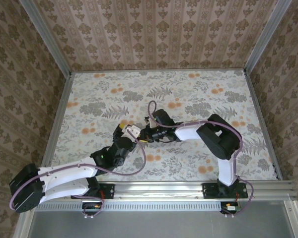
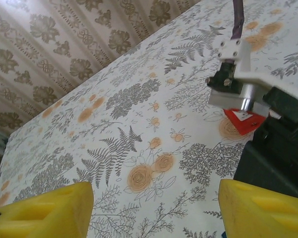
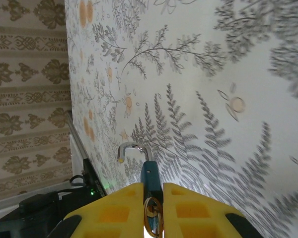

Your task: Unlock with the key

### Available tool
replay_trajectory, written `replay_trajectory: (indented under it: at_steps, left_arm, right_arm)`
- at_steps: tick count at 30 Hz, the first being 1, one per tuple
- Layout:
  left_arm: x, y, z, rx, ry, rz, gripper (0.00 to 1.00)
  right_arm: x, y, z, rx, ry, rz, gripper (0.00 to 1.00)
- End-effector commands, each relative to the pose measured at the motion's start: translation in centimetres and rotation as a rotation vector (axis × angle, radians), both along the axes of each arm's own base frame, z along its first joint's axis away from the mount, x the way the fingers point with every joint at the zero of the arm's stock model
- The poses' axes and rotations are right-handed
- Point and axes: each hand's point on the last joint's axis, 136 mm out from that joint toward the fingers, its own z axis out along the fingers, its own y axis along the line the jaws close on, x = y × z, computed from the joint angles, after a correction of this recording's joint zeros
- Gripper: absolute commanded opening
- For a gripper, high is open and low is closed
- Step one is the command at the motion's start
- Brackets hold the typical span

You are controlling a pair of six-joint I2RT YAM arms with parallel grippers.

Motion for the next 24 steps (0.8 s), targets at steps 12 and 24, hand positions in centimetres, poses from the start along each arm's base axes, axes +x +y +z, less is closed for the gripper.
replay_trajectory:
  at_steps: [12, 24]
  left_arm:
    - [0.5, 2.8, 0.0, -0.084, 0.018, 0.087, 0.68]
    - [0.3, 2.5, 0.1, -0.106, 0.019, 0.063, 0.69]
  right_arm:
    - [2.2, 3.3, -2.2, -0.048, -0.055, 0.000, 0.16]
    - [1.3, 1.9, -4.3, -0.202, -0.053, -0.009, 0.27]
